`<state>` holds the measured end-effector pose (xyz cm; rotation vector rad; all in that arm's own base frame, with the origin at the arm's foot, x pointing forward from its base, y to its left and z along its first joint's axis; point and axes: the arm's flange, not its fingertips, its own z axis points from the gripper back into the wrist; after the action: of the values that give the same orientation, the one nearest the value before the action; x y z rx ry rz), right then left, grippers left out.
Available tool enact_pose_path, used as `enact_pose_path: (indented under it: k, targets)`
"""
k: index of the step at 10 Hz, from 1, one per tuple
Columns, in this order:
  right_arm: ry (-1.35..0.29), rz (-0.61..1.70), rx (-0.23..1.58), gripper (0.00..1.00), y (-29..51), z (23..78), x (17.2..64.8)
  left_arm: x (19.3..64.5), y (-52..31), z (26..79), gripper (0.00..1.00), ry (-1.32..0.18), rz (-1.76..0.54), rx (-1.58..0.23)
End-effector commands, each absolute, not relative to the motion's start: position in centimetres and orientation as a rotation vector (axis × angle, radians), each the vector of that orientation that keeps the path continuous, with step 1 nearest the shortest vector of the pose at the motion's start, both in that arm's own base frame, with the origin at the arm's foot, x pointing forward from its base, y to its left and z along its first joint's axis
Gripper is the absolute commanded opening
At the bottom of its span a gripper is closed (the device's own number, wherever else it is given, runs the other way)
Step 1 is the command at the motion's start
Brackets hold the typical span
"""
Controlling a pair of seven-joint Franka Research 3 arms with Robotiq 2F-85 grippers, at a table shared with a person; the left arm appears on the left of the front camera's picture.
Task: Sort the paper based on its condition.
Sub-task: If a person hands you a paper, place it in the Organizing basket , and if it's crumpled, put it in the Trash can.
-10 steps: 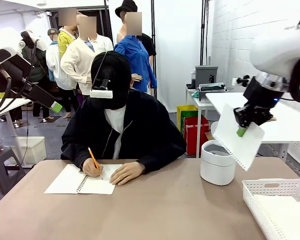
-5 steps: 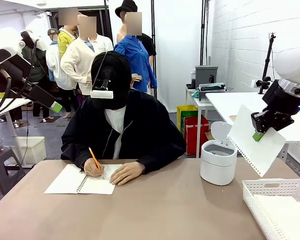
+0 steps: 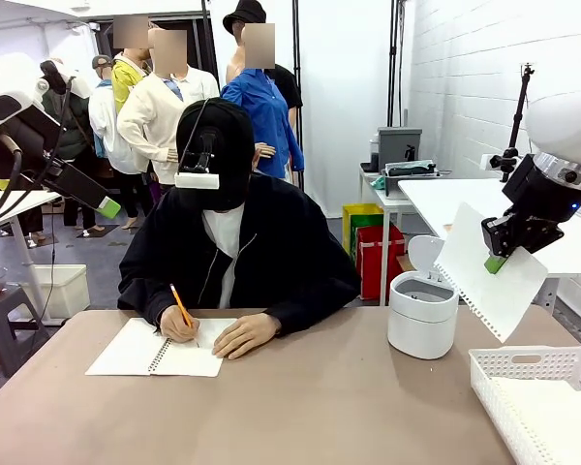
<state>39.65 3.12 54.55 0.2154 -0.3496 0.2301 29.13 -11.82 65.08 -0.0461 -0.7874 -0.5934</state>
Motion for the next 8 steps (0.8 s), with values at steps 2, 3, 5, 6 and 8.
enact_pose_path:
  k: [2,3,5,6,8]
  targets:
    - [-0.319,0.198,0.243,0.00,-0.7,54.1,36.7,29.2,-11.8,65.0,1.00,-0.788,-0.591,-0.048]
    - [-0.326,0.190,0.222,0.00,-2.0,53.4,35.6,29.2,-11.8,65.0,1.00,-0.788,-0.591,-0.048]
    - [-0.305,0.186,0.202,0.00,-4.4,52.1,33.9,29.2,-11.8,65.0,1.00,-0.788,-0.591,-0.048]
    - [-0.282,0.191,0.185,0.00,-5.1,50.9,32.8,29.2,-11.8,65.0,1.00,-0.788,-0.591,-0.048]
    - [-0.220,0.214,0.160,0.00,-5.4,48.4,32.0,29.2,-11.8,65.0,1.00,-0.788,-0.591,-0.048]
